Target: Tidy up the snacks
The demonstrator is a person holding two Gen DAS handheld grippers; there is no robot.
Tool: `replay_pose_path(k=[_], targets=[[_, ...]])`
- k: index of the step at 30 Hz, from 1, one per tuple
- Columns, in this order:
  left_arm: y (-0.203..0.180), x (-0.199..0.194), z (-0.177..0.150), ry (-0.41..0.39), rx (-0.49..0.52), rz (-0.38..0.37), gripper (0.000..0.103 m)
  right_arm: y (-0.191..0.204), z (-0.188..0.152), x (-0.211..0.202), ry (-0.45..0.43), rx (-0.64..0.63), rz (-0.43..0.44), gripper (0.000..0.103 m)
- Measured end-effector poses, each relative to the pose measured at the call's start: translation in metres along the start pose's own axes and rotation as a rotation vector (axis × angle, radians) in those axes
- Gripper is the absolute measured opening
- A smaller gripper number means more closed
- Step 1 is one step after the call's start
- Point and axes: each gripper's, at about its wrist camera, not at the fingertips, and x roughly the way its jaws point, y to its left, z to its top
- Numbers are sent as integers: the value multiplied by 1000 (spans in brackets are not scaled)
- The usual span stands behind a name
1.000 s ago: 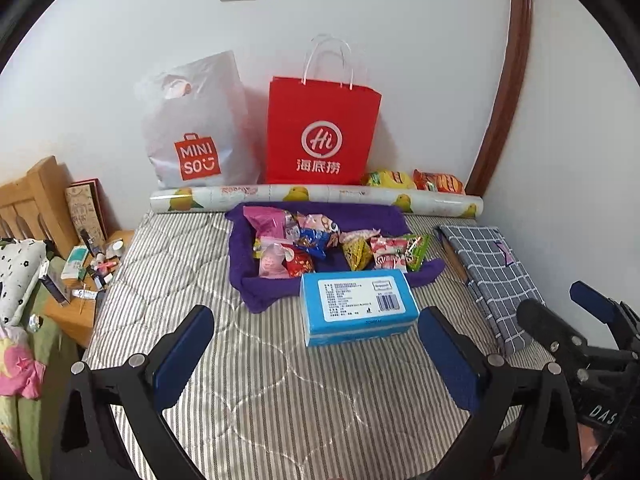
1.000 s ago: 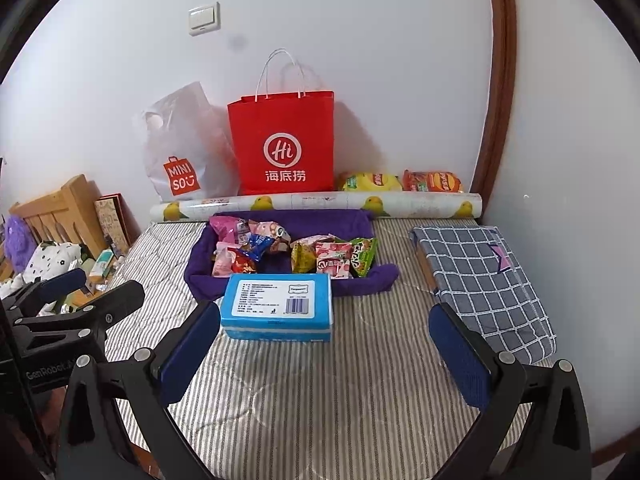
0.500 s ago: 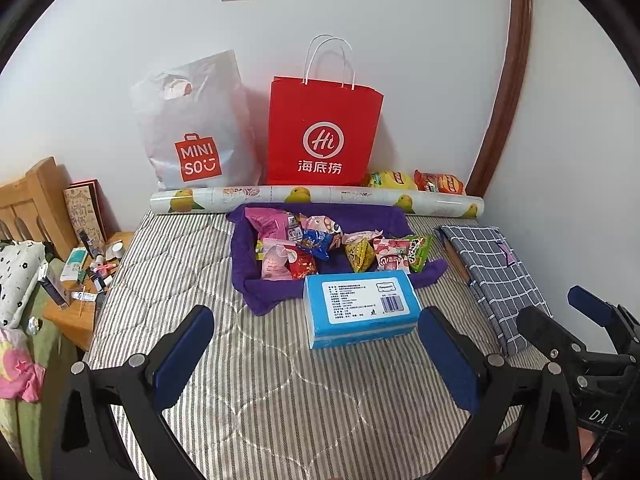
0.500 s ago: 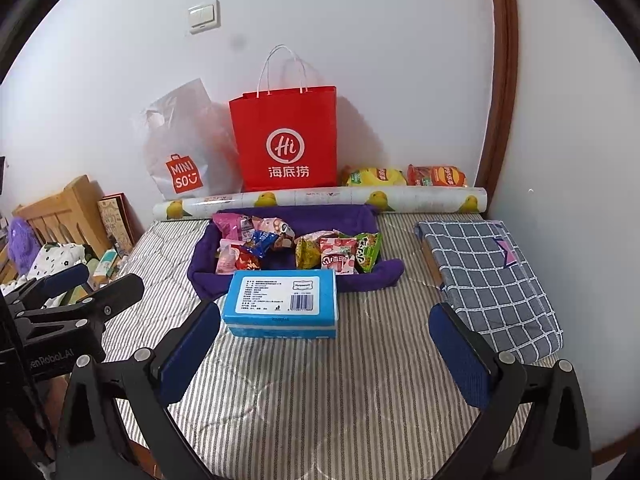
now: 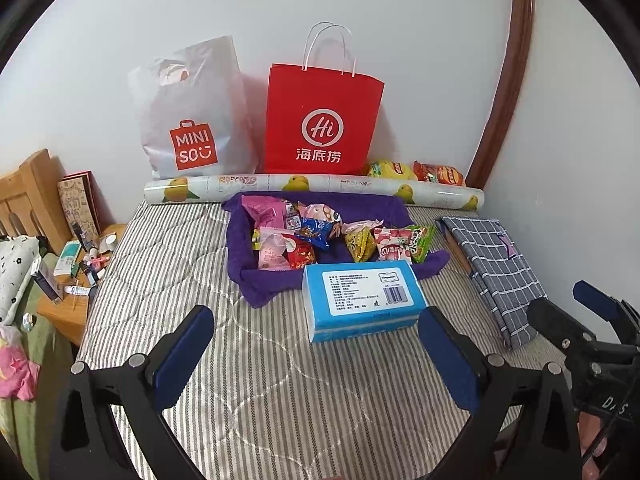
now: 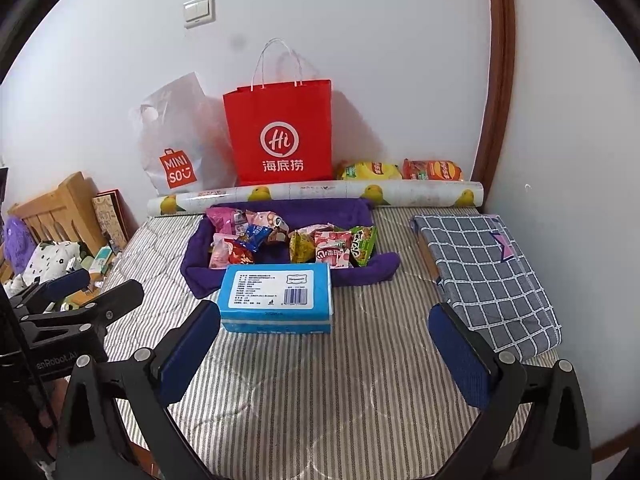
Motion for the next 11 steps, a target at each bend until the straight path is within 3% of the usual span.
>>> replay_pose_path(k=[11], targets=[[-12,-6,5,-20,57,67,103,-11,7,3,12,12,22,102]])
